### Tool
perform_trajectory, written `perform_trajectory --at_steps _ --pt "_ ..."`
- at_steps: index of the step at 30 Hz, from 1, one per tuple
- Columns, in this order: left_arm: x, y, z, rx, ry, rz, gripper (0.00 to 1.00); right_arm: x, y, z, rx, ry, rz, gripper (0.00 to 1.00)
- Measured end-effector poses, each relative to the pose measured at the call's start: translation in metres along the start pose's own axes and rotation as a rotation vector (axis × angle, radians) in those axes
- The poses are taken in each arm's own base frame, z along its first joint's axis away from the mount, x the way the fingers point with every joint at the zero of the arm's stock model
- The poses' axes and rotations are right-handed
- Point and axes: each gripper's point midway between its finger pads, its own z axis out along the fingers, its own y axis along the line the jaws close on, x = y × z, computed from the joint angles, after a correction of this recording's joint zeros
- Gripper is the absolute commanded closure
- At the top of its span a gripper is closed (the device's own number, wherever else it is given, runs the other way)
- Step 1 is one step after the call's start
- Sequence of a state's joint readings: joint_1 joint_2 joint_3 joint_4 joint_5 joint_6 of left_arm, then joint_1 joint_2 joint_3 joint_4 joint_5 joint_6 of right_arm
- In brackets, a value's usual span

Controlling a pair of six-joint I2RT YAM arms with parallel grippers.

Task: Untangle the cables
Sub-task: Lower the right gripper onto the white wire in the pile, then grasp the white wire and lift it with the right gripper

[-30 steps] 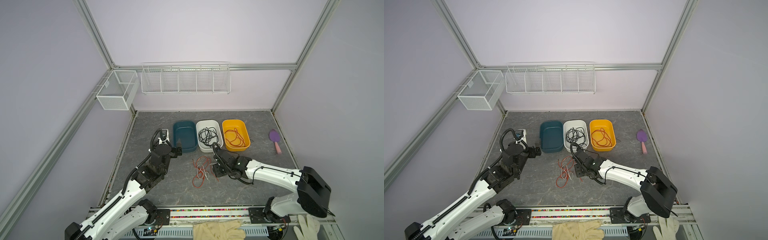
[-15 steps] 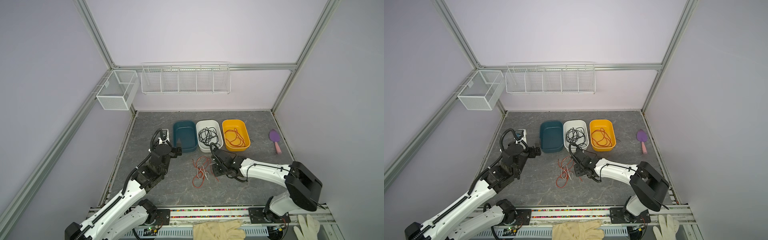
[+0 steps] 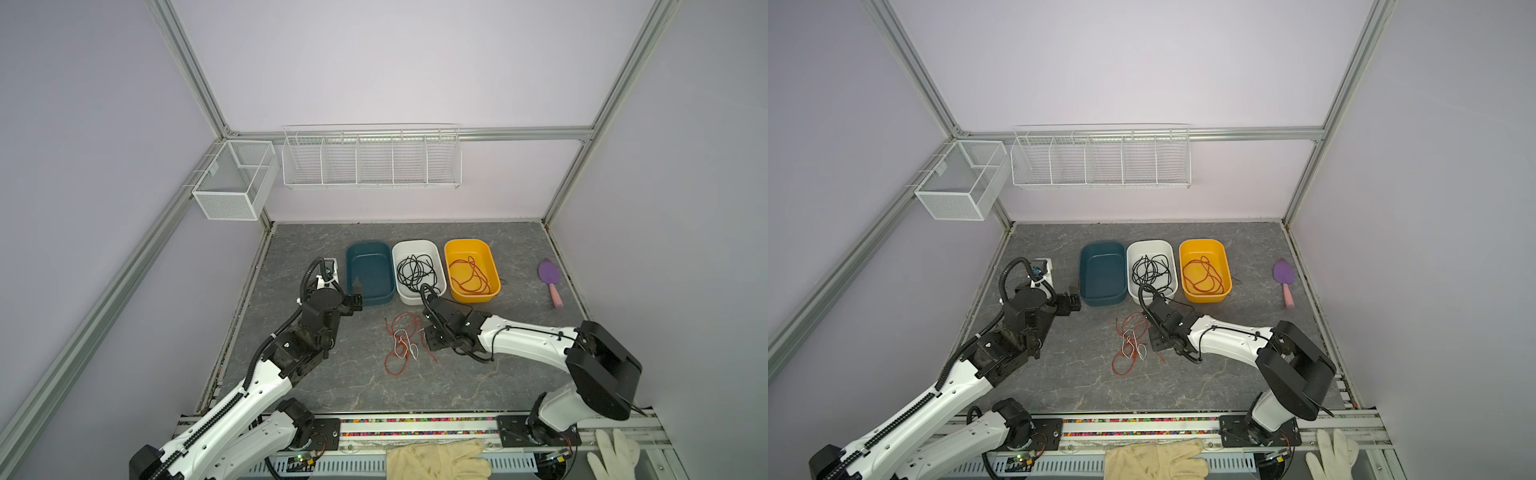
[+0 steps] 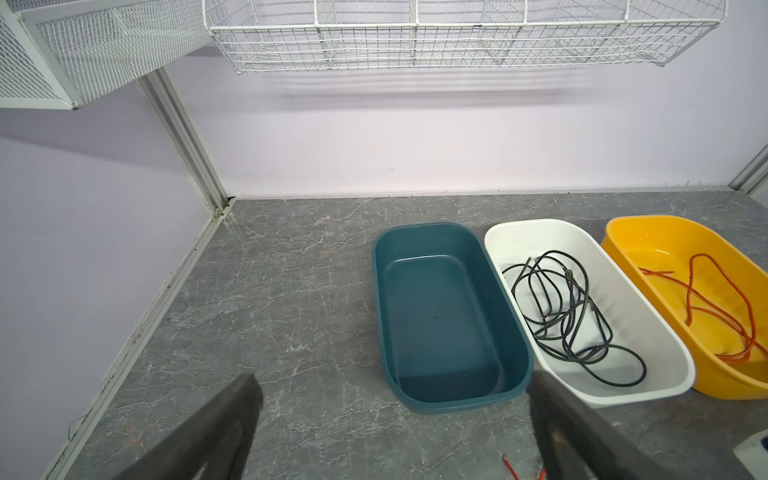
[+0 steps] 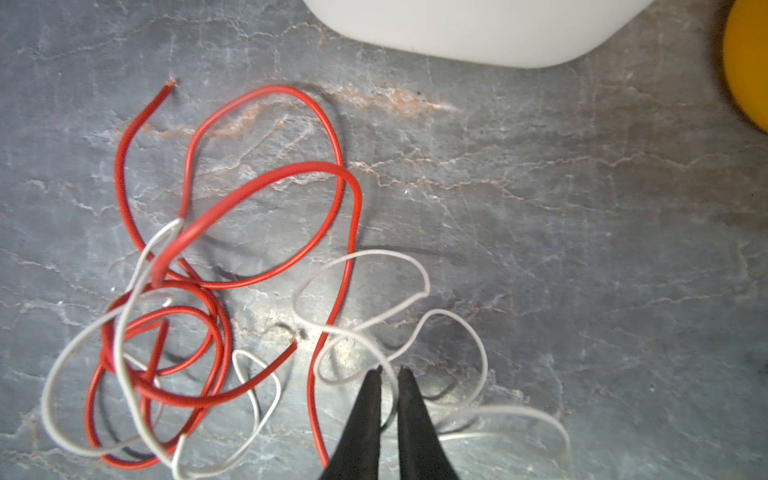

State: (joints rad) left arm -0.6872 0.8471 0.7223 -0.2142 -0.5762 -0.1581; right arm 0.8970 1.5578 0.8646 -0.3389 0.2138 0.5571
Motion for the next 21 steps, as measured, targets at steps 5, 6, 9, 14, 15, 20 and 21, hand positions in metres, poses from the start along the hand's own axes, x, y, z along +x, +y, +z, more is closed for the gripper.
perform_trajectory --at_steps 5,6,9,14,15,20,21 --pt "0.0 0.0 0.0 -0.002 0.0 0.004 0.0 -0.003 -0.001 -0.005 -0.002 -0.016 -0.003 0.94" --pt "0.0 0.0 0.0 -0.002 0.0 0.006 0.0 -0.003 -0.001 -0.005 -0.002 -0.018 -0.003 0.94" --pt "0.0 0.001 0.0 -0.003 -0.001 0.006 0.0 -0.006 -0.001 -0.012 -0.011 -0.034 0.001 0.94" --pt "0.0 0.001 0.0 -0.003 -0.001 0.006 0.0 -0.02 0.001 -0.042 -0.053 -0.104 0.008 0.94" --pt "-0.001 0.001 -0.001 -0.003 -0.003 0.006 0.0 -0.022 0.002 -0.048 -0.059 -0.114 0.008 0.94" --pt "-0.007 0.005 -0.006 -0.011 -0.026 -0.003 0.0 -0.037 0.006 -0.079 -0.09 -0.169 -0.003 0.94" --pt "-0.008 0.006 -0.007 -0.015 -0.031 -0.005 0.0 -0.042 0.007 -0.087 -0.099 -0.183 -0.005 0.94"
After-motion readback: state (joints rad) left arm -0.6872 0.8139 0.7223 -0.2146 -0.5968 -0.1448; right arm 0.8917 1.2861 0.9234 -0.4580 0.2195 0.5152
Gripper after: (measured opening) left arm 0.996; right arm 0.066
